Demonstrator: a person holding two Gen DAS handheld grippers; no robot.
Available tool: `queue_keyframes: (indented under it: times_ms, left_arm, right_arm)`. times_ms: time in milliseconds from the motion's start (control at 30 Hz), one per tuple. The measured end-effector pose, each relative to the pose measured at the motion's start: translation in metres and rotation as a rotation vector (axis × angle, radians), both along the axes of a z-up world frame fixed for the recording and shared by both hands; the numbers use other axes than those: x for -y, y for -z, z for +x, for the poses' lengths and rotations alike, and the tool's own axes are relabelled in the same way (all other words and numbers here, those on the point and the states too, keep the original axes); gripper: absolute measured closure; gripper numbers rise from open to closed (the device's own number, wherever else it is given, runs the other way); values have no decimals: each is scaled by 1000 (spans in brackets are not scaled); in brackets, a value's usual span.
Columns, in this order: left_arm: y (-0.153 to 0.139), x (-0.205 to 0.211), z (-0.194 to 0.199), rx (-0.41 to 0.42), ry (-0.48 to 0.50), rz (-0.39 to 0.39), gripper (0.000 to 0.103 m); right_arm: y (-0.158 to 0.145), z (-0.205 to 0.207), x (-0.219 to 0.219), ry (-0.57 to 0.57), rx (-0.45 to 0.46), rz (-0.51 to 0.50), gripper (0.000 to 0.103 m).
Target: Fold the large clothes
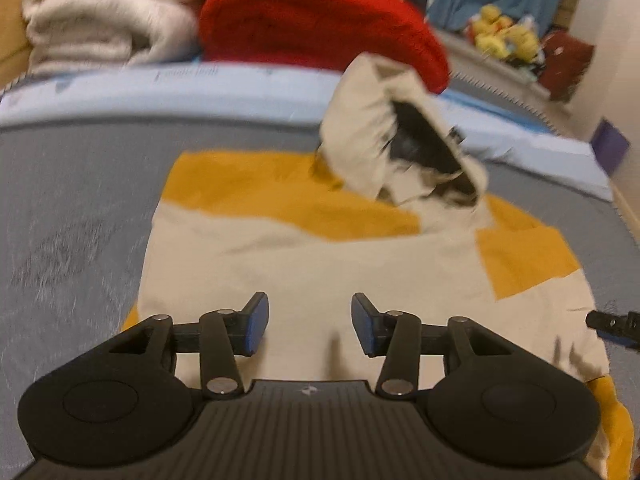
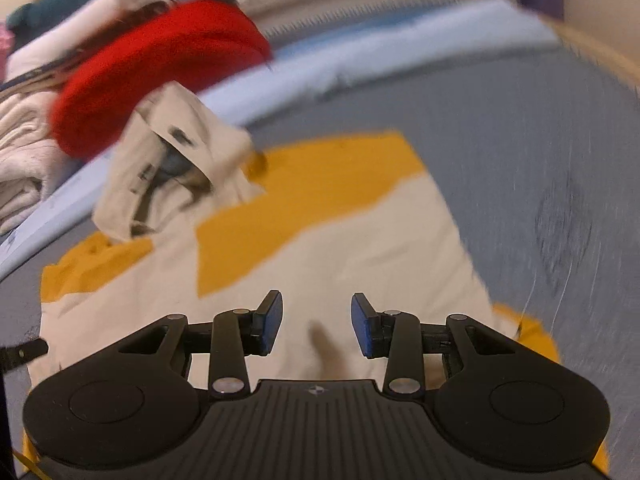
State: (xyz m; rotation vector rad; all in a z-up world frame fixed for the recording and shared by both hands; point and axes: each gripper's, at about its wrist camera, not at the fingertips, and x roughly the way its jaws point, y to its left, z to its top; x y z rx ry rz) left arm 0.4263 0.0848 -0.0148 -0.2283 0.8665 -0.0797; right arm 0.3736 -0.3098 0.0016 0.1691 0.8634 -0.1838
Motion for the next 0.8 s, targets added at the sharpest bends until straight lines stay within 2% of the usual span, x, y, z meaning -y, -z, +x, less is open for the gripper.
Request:
queue_keyframes:
  times_ms: [200,367,633,767,800]
  left_arm:
    - [-10,8,-10,78,9,-9,35]
    - [-16,14,-17,161,28,9,24]
    - [-16,16,-19,260,32,91,23]
    - [-16,11,-11,249,33,81,24]
    - [-17,11,-10,249,35,82,24]
  right_arm:
    - [-25,-12,-20,-120,111,-103,61]
    - [-30,-15,-19,-144,127,-115,61]
    - [-38,-16,-6,-150,139,-129,61]
    - [-40,-15,0,-172,127,-133,62]
    - [-40,-13,2,-178,110,-135,65]
